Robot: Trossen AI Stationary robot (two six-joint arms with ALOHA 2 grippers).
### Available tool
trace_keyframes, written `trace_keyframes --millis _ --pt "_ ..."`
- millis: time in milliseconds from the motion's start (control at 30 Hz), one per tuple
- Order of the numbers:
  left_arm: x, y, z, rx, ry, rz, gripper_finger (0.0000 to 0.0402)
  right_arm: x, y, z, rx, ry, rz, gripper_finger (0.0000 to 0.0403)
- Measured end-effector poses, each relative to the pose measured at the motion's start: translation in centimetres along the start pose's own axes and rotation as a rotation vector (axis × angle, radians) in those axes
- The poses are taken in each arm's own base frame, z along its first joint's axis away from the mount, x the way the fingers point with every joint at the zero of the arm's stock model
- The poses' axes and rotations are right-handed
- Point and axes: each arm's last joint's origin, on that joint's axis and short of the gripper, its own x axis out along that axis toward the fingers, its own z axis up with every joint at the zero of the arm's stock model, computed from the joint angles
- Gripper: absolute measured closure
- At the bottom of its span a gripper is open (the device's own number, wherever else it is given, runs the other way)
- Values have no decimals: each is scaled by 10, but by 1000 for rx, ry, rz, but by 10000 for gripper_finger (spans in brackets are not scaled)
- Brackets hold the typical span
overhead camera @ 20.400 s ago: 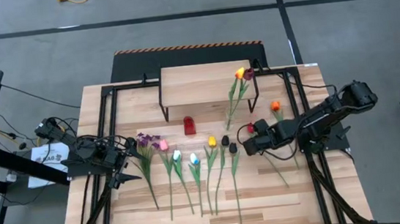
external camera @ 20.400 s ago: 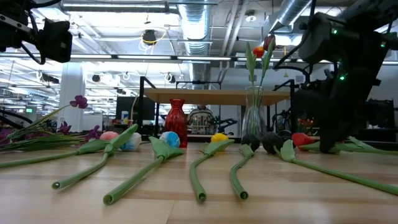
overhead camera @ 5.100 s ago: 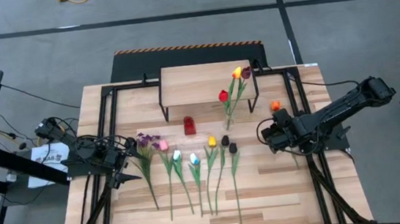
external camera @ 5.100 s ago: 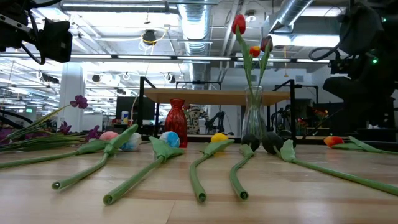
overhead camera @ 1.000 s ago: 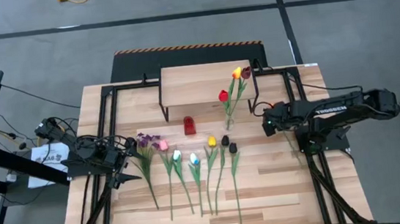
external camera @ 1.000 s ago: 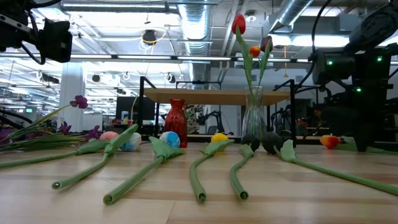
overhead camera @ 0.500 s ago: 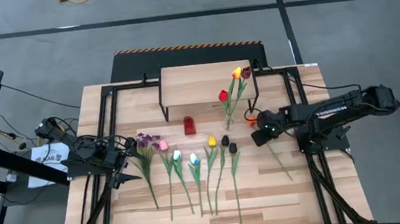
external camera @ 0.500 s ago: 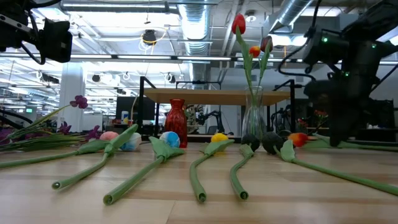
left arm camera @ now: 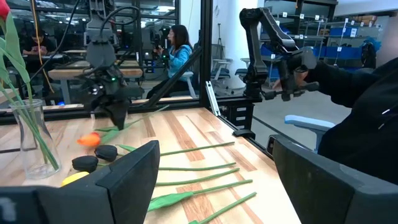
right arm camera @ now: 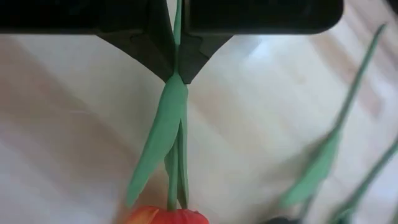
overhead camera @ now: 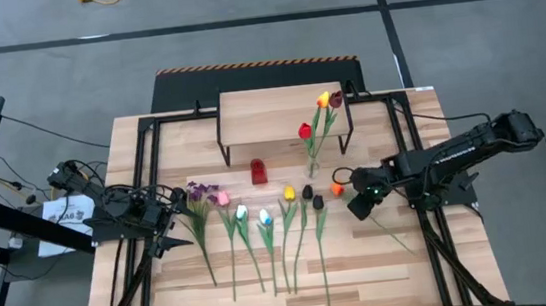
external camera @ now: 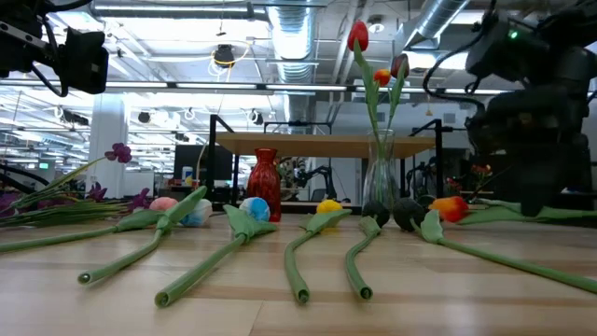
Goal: Pick and place flowers into a vace then onto a shelf
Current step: Put the orange flower into the transparent vase
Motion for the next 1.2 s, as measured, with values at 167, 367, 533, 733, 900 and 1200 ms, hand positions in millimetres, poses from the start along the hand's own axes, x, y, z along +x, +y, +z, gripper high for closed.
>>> trace_keyframes --millis 167,367,533,733,900,1200 --pt "0 0 0 0 0 0 99 1 14 -4 -109 -20 89 398" --pt "0 0 0 0 0 0 99 0 29 -4 -262 -94 206 400" --pt "0 0 0 0 0 0 99 -4 43 2 -396 -238 291 400" --pt "0 0 0 0 0 0 99 -13 58 11 -544 -442 389 396" --pt "0 0 0 0 0 0 99 -25 70 18 -669 -651 455 398" --pt "0 0 0 0 0 0 99 -50 87 26 -826 -996 561 398"
